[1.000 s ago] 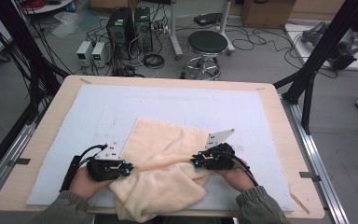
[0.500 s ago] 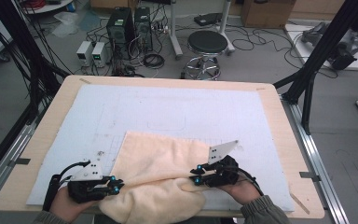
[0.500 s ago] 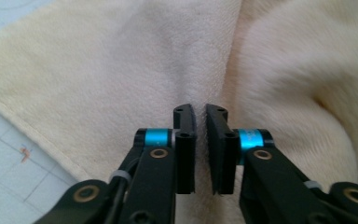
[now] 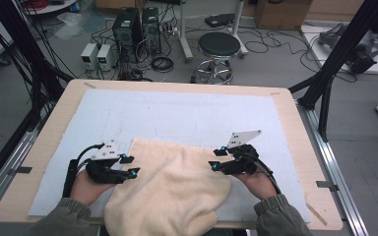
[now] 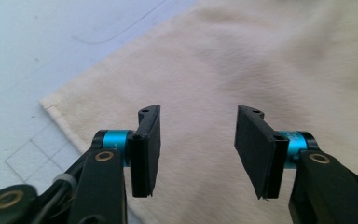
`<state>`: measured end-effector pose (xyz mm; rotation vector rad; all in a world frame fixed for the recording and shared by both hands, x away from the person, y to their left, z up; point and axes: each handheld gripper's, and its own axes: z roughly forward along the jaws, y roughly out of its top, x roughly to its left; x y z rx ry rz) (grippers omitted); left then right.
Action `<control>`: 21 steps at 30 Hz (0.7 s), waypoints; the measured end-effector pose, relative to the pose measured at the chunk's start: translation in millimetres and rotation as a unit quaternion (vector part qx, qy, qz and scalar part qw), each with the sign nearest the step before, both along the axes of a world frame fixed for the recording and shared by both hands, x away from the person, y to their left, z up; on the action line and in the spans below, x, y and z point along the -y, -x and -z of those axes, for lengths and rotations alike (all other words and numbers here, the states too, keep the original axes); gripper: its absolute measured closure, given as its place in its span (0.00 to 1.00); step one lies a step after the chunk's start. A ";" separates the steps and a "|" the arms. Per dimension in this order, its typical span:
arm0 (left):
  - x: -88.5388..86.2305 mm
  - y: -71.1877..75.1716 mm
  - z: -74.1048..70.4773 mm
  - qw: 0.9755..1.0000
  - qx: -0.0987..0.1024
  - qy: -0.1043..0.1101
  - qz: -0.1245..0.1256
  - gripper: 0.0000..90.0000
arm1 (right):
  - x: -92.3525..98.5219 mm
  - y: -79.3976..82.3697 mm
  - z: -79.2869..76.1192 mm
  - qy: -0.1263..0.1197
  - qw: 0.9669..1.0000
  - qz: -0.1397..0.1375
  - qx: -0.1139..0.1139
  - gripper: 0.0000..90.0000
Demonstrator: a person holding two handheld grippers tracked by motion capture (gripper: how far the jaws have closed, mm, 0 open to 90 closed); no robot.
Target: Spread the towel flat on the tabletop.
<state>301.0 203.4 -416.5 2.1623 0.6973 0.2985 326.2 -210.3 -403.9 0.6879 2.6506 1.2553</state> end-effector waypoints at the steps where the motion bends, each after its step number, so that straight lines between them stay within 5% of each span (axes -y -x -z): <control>1: -0.1 -4.1 3.3 1.000 -0.004 -0.010 -0.002 0.54 | -1.1 -0.7 5.5 0.011 1.000 0.000 -0.007 0.55; 6: -2.0 -14.8 18.3 0.999 -0.021 -0.040 -0.013 0.51 | 6.7 -3.9 27.7 0.032 0.999 0.020 -0.025 0.55; 11: -1.9 -15.4 19.5 0.999 -0.019 -0.043 -0.009 0.51 | 11.0 -3.5 33.2 0.033 0.998 0.030 -0.032 0.58; 21: 2.6 -15.4 17.9 0.998 -0.021 -0.045 -0.025 0.80 | 10.6 -10.8 34.7 0.026 0.999 0.024 -0.036 0.94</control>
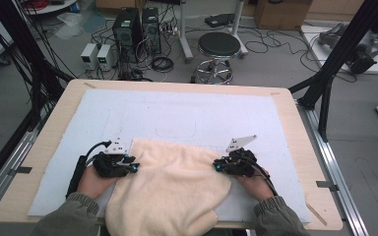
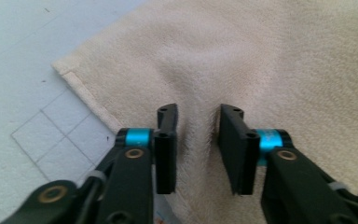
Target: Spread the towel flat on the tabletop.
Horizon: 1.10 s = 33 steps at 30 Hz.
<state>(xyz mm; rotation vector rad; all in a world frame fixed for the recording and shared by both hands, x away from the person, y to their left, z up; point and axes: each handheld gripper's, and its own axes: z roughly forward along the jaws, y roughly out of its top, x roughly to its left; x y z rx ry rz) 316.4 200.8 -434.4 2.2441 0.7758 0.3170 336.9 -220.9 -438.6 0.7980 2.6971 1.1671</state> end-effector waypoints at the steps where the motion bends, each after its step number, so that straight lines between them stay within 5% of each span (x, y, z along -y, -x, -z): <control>1: 0.9 0.1 -0.3 1.000 -0.001 0.001 0.000 0.84 | -0.3 -0.5 -0.5 0.002 1.000 -0.003 0.000 0.95; 6: 1.9 2.2 -2.9 1.000 -0.001 0.003 -0.001 0.94 | -0.8 0.4 -11.0 -0.004 1.000 -0.006 0.014 0.95; 10: -3.5 6.3 -14.8 0.999 0.006 0.038 -0.006 0.94 | 3.9 3.0 -38.3 -0.030 0.999 -0.009 0.036 0.95; 20: -14.7 16.7 -41.8 0.996 0.025 0.081 -0.011 0.94 | -3.4 10.1 -65.7 -0.024 0.997 -0.042 0.054 0.95; 24: -15.2 -16.7 -61.0 0.993 0.034 0.101 -0.048 0.95 | -5.9 -10.0 -77.5 -0.002 0.997 -0.038 0.063 0.96; 27: -7.0 -65.5 -99.4 0.988 0.079 0.107 -0.081 0.95 | -6.6 -58.5 -109.3 0.007 0.995 -0.012 0.094 0.96; 28: -4.7 -78.2 -109.3 0.985 0.097 0.107 -0.092 0.94 | -6.0 -77.7 -121.7 0.009 0.994 0.016 0.104 0.95; 29: -1.1 -95.7 -121.7 0.980 0.121 0.103 -0.119 0.88 | -4.8 -91.2 -130.0 0.006 0.992 0.046 0.115 0.88; 30: 0.7 -106.3 -127.7 0.978 0.114 0.106 -0.138 0.73 | -0.3 -110.2 -139.2 -0.013 0.987 0.088 0.131 0.77; 31: 0.8 -112.2 -129.7 0.978 0.097 0.116 -0.142 0.61 | 4.2 -119.7 -141.8 -0.046 0.986 0.107 0.117 0.71; 32: 0.7 -112.8 -127.4 0.979 0.094 0.115 -0.136 0.61 | 5.7 -123.9 -141.5 -0.061 0.986 0.114 0.106 0.68; 33: 1.7 -111.0 -122.5 0.981 0.097 0.102 -0.132 0.61 | 4.0 -123.9 -138.5 -0.055 0.988 0.107 0.102 0.67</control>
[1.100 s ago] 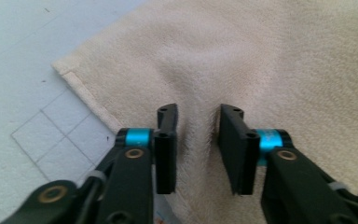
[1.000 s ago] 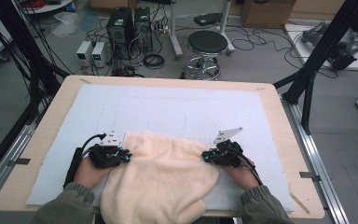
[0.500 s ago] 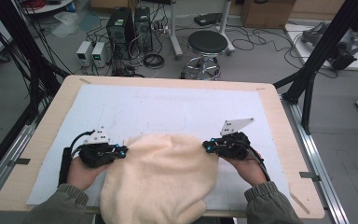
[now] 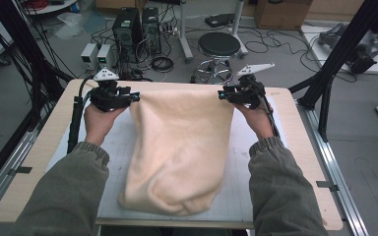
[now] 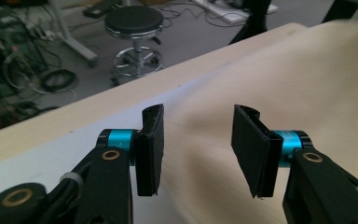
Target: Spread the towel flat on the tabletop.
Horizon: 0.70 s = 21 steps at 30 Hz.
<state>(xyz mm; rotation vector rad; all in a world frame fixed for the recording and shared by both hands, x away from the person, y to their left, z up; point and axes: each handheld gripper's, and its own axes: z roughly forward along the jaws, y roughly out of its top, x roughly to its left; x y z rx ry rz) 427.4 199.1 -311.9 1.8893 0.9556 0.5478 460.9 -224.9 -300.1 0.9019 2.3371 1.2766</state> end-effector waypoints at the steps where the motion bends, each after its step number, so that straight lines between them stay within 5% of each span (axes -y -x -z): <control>1: -0.2 2.3 6.3 1.000 -0.005 -0.014 0.007 0.61 | -2.8 1.9 5.3 0.016 1.000 -0.013 0.001 0.64; 4: -5.0 11.2 30.0 1.000 -0.025 -0.003 0.019 0.61 | -6.2 10.6 22.1 0.038 0.998 -0.035 -0.033 0.58; 9: -6.6 37.2 58.1 0.997 -0.047 -0.013 0.063 0.59 | -10.9 41.4 40.6 0.043 0.996 -0.066 -0.036 0.57; 21: -16.6 127.0 81.1 0.992 -0.014 -0.008 0.126 0.52 | -12.5 123.4 63.5 0.033 0.992 -0.115 -0.023 0.53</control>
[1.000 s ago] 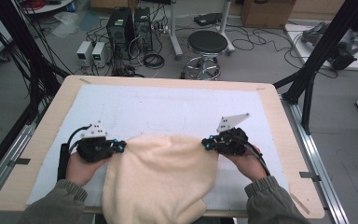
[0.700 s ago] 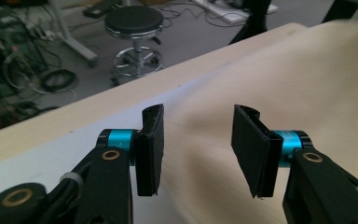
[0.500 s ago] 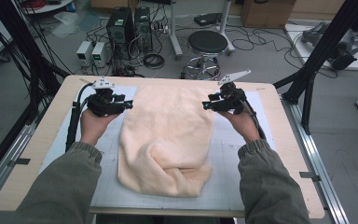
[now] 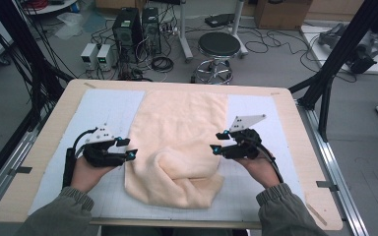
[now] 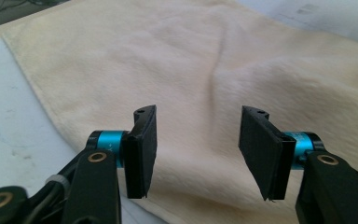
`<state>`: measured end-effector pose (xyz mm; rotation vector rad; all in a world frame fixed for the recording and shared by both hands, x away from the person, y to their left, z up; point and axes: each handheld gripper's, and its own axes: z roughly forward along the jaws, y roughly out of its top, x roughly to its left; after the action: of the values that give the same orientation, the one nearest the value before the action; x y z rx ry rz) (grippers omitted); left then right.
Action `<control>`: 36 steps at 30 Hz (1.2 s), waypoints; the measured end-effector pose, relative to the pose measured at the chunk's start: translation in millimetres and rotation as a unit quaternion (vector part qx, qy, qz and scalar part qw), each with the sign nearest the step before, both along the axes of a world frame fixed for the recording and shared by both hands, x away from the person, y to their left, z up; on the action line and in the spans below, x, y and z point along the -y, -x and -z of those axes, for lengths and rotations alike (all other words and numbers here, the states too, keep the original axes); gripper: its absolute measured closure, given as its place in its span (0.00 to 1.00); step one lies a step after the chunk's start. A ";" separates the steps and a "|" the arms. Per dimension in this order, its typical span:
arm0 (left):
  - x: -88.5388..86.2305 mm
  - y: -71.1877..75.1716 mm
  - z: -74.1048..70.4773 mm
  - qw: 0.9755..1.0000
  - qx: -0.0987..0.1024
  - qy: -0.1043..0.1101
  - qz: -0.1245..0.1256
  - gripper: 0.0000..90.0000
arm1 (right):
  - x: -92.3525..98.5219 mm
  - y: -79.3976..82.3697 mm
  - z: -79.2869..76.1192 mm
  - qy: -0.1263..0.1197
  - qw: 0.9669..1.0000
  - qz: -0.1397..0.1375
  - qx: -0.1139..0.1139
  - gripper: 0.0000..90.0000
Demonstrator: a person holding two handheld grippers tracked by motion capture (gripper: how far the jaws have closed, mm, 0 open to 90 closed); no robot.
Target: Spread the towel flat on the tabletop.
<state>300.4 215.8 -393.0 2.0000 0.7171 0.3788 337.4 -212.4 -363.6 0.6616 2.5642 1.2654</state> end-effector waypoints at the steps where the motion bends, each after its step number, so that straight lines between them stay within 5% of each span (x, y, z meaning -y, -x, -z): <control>1: -0.5 6.5 2.8 1.000 0.000 0.000 0.004 0.51 | -2.0 3.8 2.0 0.014 1.000 -0.007 -0.015 0.52; 2: -1.0 12.8 5.8 1.000 -0.001 -0.001 0.008 0.51 | -3.8 9.0 4.1 0.023 0.999 -0.015 -0.024 0.52; 4: -1.6 24.7 12.2 1.000 -0.006 -0.008 0.018 0.51 | -3.8 25.8 12.1 0.017 0.999 -0.029 0.005 0.57; 10: 4.9 43.7 25.9 0.998 -0.026 -0.025 0.055 0.49 | 2.9 46.8 44.8 0.019 0.998 -0.051 -0.021 0.57; 16: 14.3 47.3 45.8 0.991 -0.060 -0.056 0.102 0.51 | 10.6 60.6 68.9 0.026 0.997 -0.058 -0.043 0.58; 19: 18.7 45.5 48.3 0.990 -0.063 -0.061 0.109 0.54 | 7.7 59.7 74.1 0.035 0.997 -0.058 -0.050 0.66; 21: 19.4 44.8 47.9 0.990 -0.063 -0.062 0.107 0.60 | 6.8 59.7 74.2 0.036 0.997 -0.054 -0.051 0.77; 23: 19.9 45.9 46.8 0.990 -0.065 -0.060 0.108 0.77 | 6.7 59.8 73.9 0.033 0.996 -0.062 -0.060 0.88; 26: 20.1 47.1 41.3 0.990 -0.059 -0.069 0.104 0.94 | 4.8 62.2 71.2 0.034 0.994 -0.072 -0.071 0.94; 36: -12.4 55.8 -4.6 0.997 -0.011 -0.018 0.069 0.95 | -14.0 98.2 46.4 0.018 0.984 -0.156 -0.087 0.93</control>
<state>244.6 228.1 -388.4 2.0763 0.5855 0.2894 239.2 -198.4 -410.0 0.3864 2.9173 1.2968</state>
